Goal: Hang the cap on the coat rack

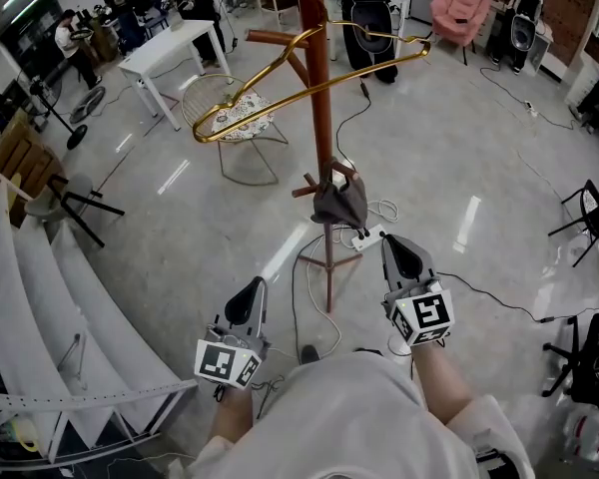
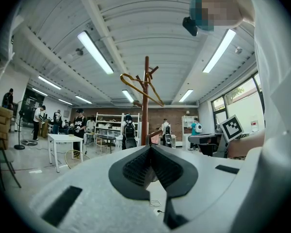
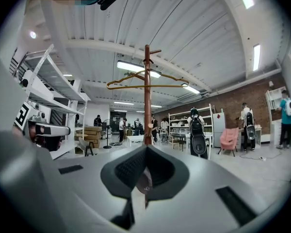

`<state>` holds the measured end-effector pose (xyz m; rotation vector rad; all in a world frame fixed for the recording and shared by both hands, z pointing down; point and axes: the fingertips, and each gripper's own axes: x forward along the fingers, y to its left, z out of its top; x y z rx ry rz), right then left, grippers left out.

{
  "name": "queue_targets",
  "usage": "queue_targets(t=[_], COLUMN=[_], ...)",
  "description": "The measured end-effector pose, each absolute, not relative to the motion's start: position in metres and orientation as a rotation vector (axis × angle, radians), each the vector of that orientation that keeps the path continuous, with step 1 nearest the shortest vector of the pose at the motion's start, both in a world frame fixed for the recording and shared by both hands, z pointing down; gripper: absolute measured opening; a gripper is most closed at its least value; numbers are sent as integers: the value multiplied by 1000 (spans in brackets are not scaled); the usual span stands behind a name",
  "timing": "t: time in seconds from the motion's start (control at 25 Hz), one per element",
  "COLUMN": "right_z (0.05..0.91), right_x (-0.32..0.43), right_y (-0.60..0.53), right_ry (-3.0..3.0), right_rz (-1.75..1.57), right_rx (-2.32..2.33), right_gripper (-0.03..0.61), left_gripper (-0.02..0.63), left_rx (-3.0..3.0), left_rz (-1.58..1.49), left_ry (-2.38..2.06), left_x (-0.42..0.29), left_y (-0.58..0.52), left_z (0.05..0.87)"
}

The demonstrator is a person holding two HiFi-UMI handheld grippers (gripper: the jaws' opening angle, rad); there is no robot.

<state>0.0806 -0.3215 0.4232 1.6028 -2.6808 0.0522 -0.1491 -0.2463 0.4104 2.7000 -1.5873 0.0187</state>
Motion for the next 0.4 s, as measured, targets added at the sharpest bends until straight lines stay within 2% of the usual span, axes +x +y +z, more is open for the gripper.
queue_targets(t=[0.4], right_z=[421], right_x=[77], right_y=[-317], right_ry=[-2690], right_rz=[53], right_rx=[1601], right_gripper=[12], left_gripper=[9], left_rx=[2697], left_rz=[30], left_ry=[-1601], left_x=[-152], left_y=[-239], left_z=[409])
